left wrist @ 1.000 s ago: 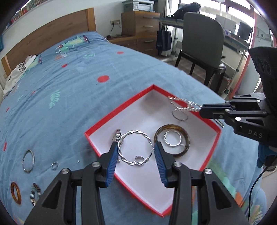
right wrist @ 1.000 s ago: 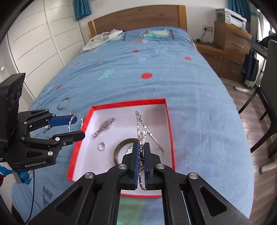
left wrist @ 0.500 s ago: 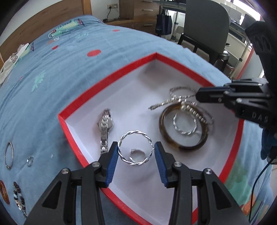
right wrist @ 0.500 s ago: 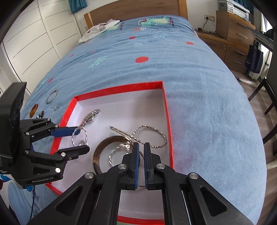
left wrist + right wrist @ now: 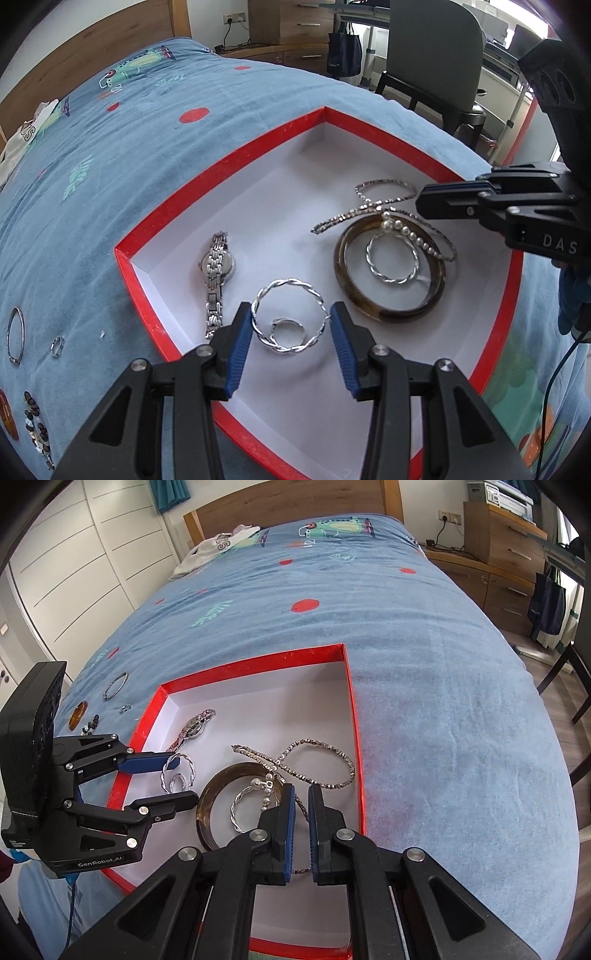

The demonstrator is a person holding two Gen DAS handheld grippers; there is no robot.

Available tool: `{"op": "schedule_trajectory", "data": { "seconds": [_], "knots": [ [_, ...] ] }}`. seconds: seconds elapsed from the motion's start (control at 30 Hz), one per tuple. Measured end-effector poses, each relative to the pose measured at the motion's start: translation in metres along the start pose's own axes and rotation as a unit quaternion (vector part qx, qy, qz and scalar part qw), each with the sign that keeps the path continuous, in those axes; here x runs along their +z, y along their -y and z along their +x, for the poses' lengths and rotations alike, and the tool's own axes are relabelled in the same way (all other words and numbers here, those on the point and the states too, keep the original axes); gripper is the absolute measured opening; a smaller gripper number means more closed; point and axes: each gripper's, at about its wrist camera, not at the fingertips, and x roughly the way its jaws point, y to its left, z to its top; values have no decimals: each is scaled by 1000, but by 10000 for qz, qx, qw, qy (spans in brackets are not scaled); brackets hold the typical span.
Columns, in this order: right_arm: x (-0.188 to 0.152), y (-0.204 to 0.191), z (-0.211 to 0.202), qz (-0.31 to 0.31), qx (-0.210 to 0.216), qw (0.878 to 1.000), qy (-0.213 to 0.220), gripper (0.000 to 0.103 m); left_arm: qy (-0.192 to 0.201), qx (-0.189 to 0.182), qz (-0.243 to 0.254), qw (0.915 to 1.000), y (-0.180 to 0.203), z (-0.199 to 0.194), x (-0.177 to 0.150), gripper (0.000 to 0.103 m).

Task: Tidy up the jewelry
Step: 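Carry the hoop and chain into the red box and open both grippers, then withdraw both grippers from the box back over the remaining jewelry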

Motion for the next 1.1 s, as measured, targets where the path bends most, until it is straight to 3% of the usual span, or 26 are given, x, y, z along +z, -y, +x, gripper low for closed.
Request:
{"op": "schedule_trajectory", "data": {
  "seconds": [0.23, 0.63, 1.1],
  "knots": [
    [1, -3, -3, -57, 0, 10000, 46, 24, -5, 7, -34, 10000, 0, 0, 0, 41],
    [-2, -5, -40, -33, -132, 9996, 259, 31, -60, -157, -206, 9996, 3, -19, -3, 47],
    [-32, -14, -142, 153, -516, 9957, 756, 40, 387, -1, -392, 9985, 4, -113, -28, 48]
  ]
}}
